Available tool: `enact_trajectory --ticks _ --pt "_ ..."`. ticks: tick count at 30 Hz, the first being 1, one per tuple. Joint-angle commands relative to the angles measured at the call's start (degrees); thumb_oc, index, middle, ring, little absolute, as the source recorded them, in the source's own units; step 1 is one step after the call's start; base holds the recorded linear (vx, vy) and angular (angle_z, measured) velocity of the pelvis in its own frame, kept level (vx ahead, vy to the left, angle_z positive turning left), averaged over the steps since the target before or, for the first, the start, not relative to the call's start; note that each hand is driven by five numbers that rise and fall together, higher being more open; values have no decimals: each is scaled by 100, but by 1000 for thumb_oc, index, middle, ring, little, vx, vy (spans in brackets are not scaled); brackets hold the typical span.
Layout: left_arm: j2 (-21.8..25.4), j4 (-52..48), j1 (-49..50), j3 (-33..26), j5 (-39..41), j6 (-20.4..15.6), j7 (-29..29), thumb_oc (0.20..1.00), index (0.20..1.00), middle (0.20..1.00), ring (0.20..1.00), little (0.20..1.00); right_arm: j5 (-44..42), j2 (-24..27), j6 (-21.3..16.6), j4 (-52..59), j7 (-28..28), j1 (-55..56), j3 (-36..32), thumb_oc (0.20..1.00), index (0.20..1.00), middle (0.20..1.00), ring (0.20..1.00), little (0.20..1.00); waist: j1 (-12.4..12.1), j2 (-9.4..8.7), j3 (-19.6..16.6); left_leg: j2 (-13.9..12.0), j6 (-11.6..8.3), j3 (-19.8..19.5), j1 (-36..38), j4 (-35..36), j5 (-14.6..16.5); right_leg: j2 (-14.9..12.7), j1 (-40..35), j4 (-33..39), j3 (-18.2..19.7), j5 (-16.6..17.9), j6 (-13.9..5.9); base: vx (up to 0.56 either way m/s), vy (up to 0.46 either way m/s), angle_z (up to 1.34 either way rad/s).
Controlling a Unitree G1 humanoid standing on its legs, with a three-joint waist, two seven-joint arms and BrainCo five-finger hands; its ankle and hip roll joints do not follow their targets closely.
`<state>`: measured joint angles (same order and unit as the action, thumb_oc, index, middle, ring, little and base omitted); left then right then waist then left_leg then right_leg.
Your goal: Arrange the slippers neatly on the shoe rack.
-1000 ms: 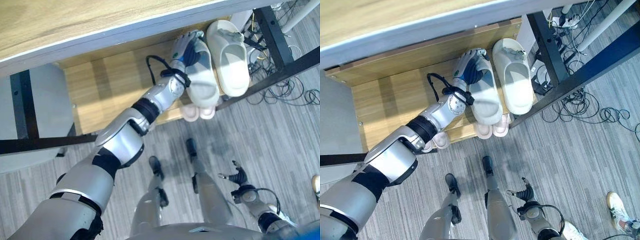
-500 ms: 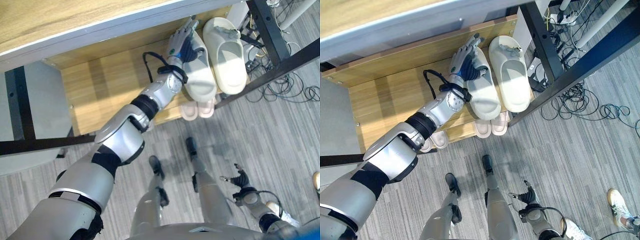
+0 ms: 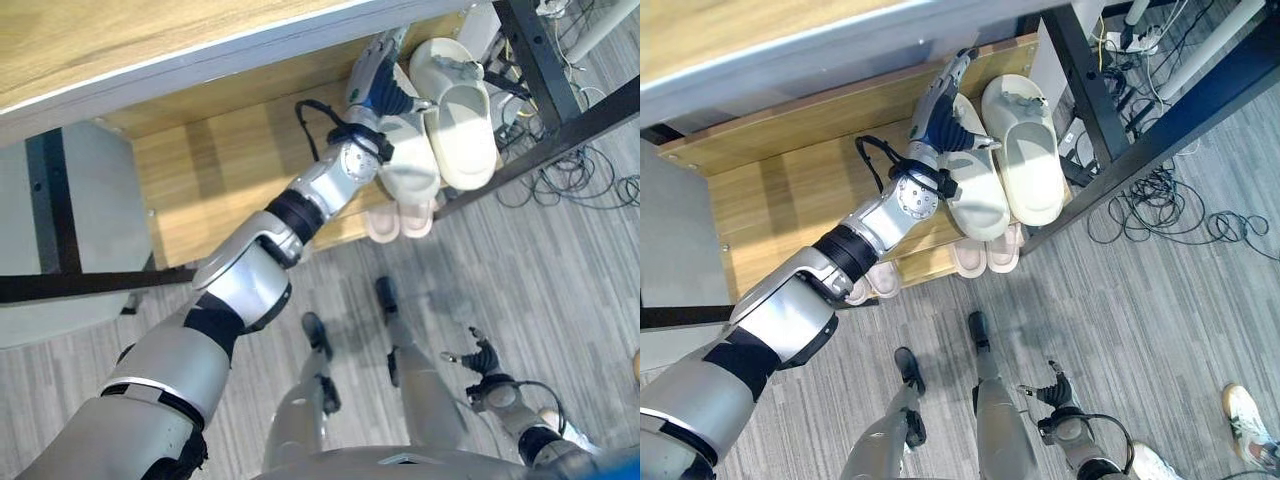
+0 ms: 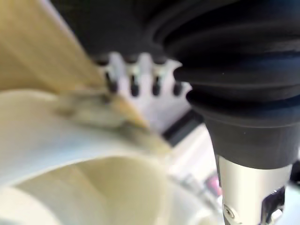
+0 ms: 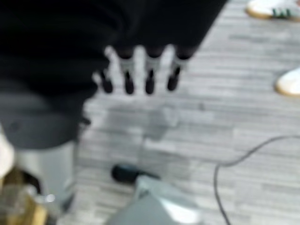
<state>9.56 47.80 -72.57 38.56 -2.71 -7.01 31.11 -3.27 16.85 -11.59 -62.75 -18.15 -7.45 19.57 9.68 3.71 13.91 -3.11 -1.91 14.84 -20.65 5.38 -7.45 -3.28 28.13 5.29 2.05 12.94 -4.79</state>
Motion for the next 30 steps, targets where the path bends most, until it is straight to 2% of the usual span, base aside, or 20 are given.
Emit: enact_trajectory --ticks 1,14,15,18,20,21,22,23,25,26,28,30 --pt "-11 -93 -321 -437 81 -341 -64 1000 1000 1000 1000 1000 -205 246 42 -66 -36 -116 -17 1000 1000 1000 1000 1000 43 177 258 -392 -459 -812 -224 -38 93 -229 26 -399 -336 -774 -302 0 0 0" --pt "110 -903 333 -520 335 -526 -397 1000 1000 1000 1000 1000 -287 231 118 -208 96 54 -236 1000 1000 1000 1000 1000 -83 241 168 -371 -455 -878 -138 -38 81 -254 -143 -392 -434 -805 -308 -2 0 1" --pt "216 -1369 580 -599 424 -681 -439 1000 1000 1000 1000 1000 -324 209 135 -229 130 81 -307 1000 1000 1000 1000 1000 -117 260 164 -374 -456 -896 -93 -38 77 -256 -194 -413 -453 -825 -303 -17 -11 10" --pt "908 -3288 1587 -1106 -451 -1034 0 1000 1000 1000 1000 1000 -429 63 44 -200 220 318 -475 1000 1000 1000 1000 1000 -164 185 148 -393 -459 -911 60 -38 152 -238 -312 -482 -463 -931 -294 -6 -33 9" --pt "1233 -4185 2391 -1382 -550 -1178 32 1000 1000 1000 1000 1000 -515 -65 32 -219 212 320 -607 1000 1000 1000 1000 1000 -241 152 103 -384 -454 -902 79 -38 146 -241 -330 -511 -463 -947 -284 3 -16 -1" --pt "1249 -4232 2435 -1397 -551 -1160 19 1000 1000 1000 1000 1000 -515 -69 31 -220 211 330 -592 1000 1000 1000 1000 1000 -234 145 94 -383 -454 -897 84 -38 148 -241 -333 -512 -459 -949 -284 0 0 0" --pt "1564 -4878 3168 -1680 -579 -1324 -93 1000 1000 1000 1000 1000 -570 -188 27 -222 218 374 -767 1000 1000 1000 1000 1000 -350 139 57 -381 -448 -886 132 -38 168 -257 -399 -517 -469 -972 -275 0 -11 12" --pt "1563 -5183 3597 -1831 -282 -1469 -246 1000 1000 1000 1000 1000 -591 -230 35 -217 213 411 -830 1000 1000 1000 1000 1000 -393 142 52 -383 -447 -876 156 -38 169 -262 -432 -510 -480 -976 -270 13 -11 15" --pt "1472 -5489 4585 -2087 898 -1697 -900 1000 1000 1000 1000 1000 -674 -251 91 -210 191 474 -965 1000 1000 1000 1000 1000 -484 168 12 -395 -443 -866 263 -38 170 -253 -557 -495 -507 -1000 -246 10 -23 15" --pt "1537 -5540 4952 -2141 1116 -1720 -1111 1000 1000 1000 1000 1000 -703 -257 107 -212 188 472 -1036 1000 1000 1000 1000 1000 -543 186 -15 -394 -435 -881 301 -38 168 -247 -593 -498 -523 -1013 -235 20 -31 12" --pt "1944 -5546 5557 -2075 951 -1642 -1430 1000 1000 1000 1000 1000 -733 -206 168 -263 239 424 -1119 1000 1000 1000 1000 1000 -652 244 -72 -389 -426 -895 391 -38 177 -257 -714 -504 -548 -1044 -237 41 -6 3" --pt "1970 -5477 5933 -2084 1150 -1573 -1594 1000 1000 1000 1000 1000 -717 -174 197 -288 243 416 -1127 1000 1000 1000 1000 1000 -705 271 -90 -386 -417 -906 446 -38 178 -260 -779 -509 -556 -1065 -232 14 -6 3"
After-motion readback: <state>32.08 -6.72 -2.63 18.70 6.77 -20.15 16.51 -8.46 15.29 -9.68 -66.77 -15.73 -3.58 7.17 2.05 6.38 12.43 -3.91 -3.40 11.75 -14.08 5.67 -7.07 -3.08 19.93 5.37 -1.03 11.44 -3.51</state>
